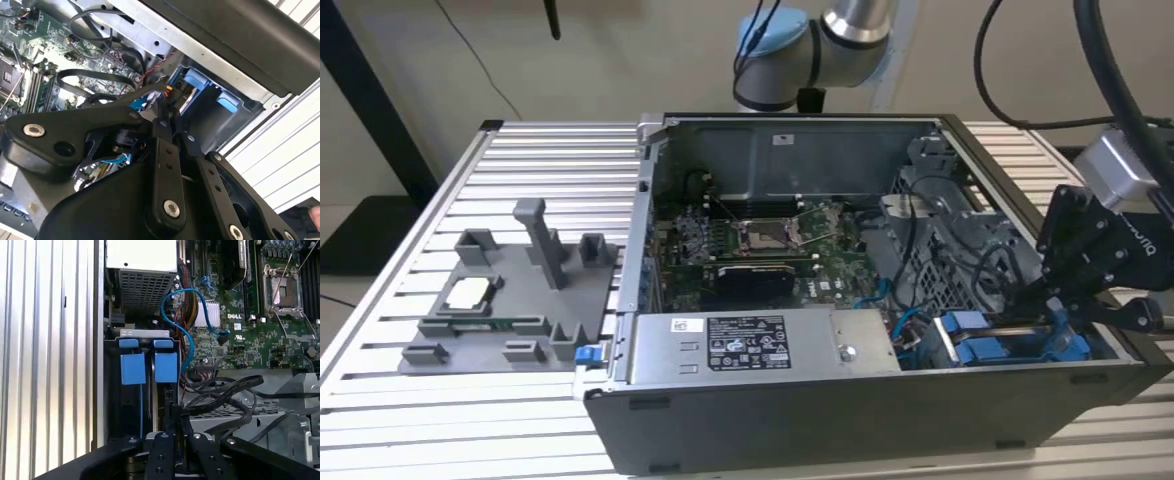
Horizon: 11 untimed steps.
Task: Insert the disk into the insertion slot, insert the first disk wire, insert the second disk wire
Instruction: 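Insert the second disk wire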
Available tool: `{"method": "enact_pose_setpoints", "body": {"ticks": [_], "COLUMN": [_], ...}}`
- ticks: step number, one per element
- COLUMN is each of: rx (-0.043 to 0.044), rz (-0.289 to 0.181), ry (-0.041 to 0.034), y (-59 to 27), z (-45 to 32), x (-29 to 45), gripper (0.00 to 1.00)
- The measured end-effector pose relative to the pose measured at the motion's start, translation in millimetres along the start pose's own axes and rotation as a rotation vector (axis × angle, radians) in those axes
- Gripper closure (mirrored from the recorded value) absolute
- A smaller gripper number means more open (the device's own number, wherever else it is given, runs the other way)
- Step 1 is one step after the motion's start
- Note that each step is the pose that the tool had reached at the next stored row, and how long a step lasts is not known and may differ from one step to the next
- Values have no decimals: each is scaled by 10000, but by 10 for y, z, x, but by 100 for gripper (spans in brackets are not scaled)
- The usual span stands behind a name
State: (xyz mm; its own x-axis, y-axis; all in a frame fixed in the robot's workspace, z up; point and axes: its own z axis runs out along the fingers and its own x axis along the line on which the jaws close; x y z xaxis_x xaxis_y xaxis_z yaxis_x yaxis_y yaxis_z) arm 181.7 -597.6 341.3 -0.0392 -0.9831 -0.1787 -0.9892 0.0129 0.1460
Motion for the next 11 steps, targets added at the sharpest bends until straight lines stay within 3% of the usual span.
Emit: {"method": "enact_pose_setpoints", "body": {"ticks": [6,11], "rx": [1,0], "rz": [3,14], "ry": [-11,-221], "y": [-7,-7], "z": [31,35], "x": [24,24], "gripper": [84,84]}}
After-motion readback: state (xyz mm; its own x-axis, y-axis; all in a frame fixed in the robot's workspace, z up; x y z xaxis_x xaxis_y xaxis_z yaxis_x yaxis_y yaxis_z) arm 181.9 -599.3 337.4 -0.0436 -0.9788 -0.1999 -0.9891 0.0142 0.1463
